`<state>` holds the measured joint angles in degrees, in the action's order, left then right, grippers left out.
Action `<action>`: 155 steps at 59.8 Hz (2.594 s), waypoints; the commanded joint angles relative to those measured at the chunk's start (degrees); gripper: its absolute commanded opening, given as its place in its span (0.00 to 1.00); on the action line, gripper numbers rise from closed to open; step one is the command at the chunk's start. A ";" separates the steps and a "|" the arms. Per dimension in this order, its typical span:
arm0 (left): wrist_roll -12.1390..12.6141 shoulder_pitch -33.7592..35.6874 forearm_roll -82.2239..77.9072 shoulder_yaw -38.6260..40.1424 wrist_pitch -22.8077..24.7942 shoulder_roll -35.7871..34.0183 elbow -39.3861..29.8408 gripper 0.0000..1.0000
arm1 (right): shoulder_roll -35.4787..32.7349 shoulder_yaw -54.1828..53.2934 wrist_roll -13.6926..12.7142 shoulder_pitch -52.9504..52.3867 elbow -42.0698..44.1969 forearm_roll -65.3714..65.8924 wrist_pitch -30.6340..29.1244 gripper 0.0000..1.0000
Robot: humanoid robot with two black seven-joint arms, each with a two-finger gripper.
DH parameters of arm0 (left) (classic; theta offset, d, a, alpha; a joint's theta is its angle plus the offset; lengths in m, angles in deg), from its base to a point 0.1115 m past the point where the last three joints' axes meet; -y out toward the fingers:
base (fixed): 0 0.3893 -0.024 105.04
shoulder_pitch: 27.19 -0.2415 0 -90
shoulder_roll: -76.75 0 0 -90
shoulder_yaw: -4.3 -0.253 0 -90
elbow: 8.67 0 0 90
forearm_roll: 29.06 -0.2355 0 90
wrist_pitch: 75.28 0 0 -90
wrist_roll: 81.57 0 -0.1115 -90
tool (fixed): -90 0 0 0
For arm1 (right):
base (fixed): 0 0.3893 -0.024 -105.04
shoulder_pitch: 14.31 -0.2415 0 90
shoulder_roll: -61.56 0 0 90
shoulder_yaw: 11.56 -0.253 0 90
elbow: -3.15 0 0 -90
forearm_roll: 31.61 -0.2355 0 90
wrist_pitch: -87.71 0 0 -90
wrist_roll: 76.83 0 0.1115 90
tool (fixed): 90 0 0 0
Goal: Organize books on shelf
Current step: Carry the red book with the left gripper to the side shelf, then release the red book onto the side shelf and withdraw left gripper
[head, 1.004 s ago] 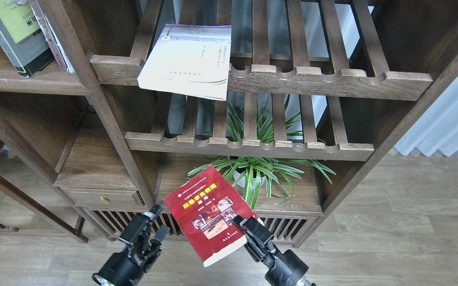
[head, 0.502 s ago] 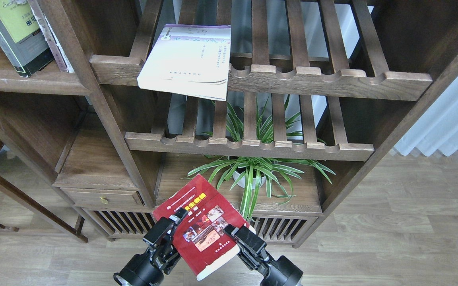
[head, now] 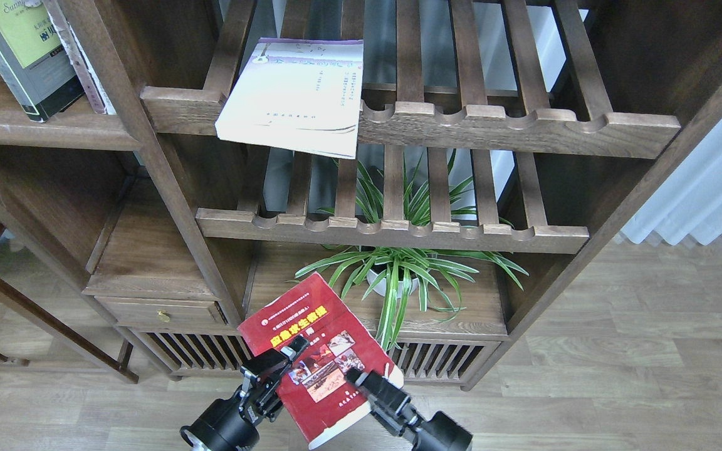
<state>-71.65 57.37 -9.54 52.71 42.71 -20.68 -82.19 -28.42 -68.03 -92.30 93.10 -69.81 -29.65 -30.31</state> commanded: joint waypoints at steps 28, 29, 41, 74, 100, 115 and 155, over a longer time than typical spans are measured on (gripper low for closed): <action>7.22 -11.87 -0.80 38.86 0.00 -24.48 -18.24 0.04 | -0.03 0.30 0.00 -0.01 2.03 0.77 0.02 1.00; 7.65 -12.39 -0.80 40.78 0.00 -24.66 -18.67 0.04 | -0.03 0.30 0.00 -0.01 2.11 0.77 0.02 1.00; 10.64 -14.42 -2.38 54.41 0.00 -27.56 -20.00 0.04 | -0.03 0.39 0.00 -0.18 3.96 0.86 0.02 1.00; 14.78 -4.77 -17.40 74.11 0.00 -29.76 -16.57 0.04 | -0.03 0.30 -0.09 -0.18 4.13 1.04 0.02 1.00; 16.89 20.02 -45.34 73.06 0.00 -21.58 -12.70 0.04 | -0.03 -0.23 -0.09 -0.18 4.13 1.12 0.02 1.00; 18.08 30.49 -56.17 72.44 0.00 -21.58 -10.42 0.04 | -0.03 -0.23 -0.09 -0.18 4.13 1.04 0.02 1.00; 18.08 53.60 -63.55 59.18 0.00 -18.59 5.92 0.05 | -0.03 -0.31 -0.09 -0.18 4.05 1.12 0.02 1.00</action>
<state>-53.56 107.27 -72.17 113.72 42.70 -39.29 -79.52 -28.44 -68.33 -92.39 92.92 -65.76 -28.57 -30.29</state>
